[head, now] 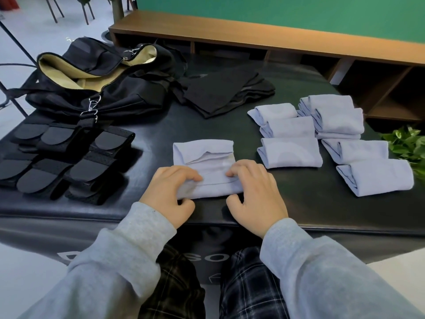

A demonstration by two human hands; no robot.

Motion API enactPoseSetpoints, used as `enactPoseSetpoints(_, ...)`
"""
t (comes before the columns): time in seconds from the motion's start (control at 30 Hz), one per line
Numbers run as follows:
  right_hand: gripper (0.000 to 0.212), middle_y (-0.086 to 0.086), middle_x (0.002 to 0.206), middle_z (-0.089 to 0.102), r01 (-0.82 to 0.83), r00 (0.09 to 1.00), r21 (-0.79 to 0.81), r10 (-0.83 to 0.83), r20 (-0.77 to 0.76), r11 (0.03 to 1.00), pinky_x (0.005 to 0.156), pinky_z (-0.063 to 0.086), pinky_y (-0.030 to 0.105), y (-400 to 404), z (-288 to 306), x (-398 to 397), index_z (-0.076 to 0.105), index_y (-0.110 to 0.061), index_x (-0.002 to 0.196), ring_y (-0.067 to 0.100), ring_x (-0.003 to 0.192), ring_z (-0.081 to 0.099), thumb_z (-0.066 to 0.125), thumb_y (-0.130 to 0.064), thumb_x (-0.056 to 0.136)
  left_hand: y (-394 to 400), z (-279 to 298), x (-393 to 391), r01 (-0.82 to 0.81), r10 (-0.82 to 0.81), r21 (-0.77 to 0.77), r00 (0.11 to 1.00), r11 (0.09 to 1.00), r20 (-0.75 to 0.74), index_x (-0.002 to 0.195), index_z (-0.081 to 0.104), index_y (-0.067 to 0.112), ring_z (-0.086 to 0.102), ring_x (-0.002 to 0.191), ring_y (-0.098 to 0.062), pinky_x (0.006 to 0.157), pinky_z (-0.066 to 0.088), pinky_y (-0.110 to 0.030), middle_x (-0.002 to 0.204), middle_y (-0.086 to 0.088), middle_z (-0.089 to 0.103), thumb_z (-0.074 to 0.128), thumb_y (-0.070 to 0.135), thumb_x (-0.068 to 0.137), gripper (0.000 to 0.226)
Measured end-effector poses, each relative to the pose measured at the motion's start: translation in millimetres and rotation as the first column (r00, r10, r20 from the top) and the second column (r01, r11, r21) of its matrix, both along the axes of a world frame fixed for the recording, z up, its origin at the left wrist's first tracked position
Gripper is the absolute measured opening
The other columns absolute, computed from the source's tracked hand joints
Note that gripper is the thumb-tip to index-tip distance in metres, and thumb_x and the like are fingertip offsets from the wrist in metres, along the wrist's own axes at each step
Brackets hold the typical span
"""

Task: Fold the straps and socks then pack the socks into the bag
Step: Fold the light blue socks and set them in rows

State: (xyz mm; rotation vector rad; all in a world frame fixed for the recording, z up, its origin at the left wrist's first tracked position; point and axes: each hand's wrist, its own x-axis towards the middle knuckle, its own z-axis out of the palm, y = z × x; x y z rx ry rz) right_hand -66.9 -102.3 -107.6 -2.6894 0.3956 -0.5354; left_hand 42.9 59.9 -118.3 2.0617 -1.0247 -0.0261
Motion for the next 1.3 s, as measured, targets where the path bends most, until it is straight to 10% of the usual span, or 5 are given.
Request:
enactPoseSetpoints(0.37,0.027,-0.005,0.081,0.052,0.109,0.962,0.121,-0.135,0.239,0.987,0.075,0.032,0.018,0,-3,-4,0.051,-0.011,0.07,0.011,0.084,0.04,0.041,-0.033,0.082,4,3,0,-0.014,-0.059,-0.243,0.955,0.97,-0.29,0.092,0.061,0.051,0.058,0.093,-0.004,0.087,0.044,-0.016,0.09,0.004,0.064,0.058,0.03,0.067,0.033)
enactPoseSetpoints(0.67,0.027,-0.005,0.104,0.054,0.03,0.983,0.132,-0.054,0.177,0.991,0.084,0.029,0.021,2,2,-6,0.052,-0.014,0.091,0.01,0.097,0.045,0.044,-0.037,0.078,5,6,2,-0.06,-0.148,-0.423,0.885,0.904,-0.441,0.105,0.06,0.027,0.061,0.087,-0.012,0.084,0.047,-0.023,0.088,-0.001,0.066,0.062,0.036,0.067,0.04)
enactPoseSetpoints(0.97,0.023,-0.008,0.097,0.043,0.19,0.981,0.223,-0.179,-0.071,0.956,0.071,0.029,0.024,-1,8,2,0.05,-0.022,0.111,0.016,0.09,0.047,0.045,-0.038,0.096,-7,6,5,-0.222,0.176,-0.087,0.914,0.971,-0.366,0.117,0.047,0.041,0.054,0.072,-0.008,0.072,0.047,-0.027,0.079,0.012,0.055,0.059,0.038,0.083,0.036)
enactPoseSetpoints(1.17,0.021,-0.009,0.097,0.046,0.213,0.976,0.238,-0.196,-0.092,0.948,0.074,0.034,0.025,-3,9,5,0.045,-0.024,0.11,0.013,0.089,0.046,0.042,-0.039,0.097,-22,15,9,-0.363,0.296,-0.102,0.868,0.926,-0.398,0.119,0.047,0.032,0.044,0.059,-0.007,0.059,0.034,-0.014,0.057,0.007,0.038,0.056,0.03,0.09,0.03)
enactPoseSetpoints(1.3,0.031,-0.012,0.127,0.043,0.191,0.982,0.213,-0.186,-0.044,0.958,0.093,0.032,0.017,-3,7,6,0.044,-0.023,0.126,0.008,0.114,0.043,0.044,-0.034,0.097,-28,14,15,-0.41,0.295,-0.181,0.843,0.894,-0.45,0.115,0.047,0.031,0.056,0.082,-0.006,0.075,0.042,-0.018,0.082,0.013,0.059,0.064,0.023,0.085,0.035)
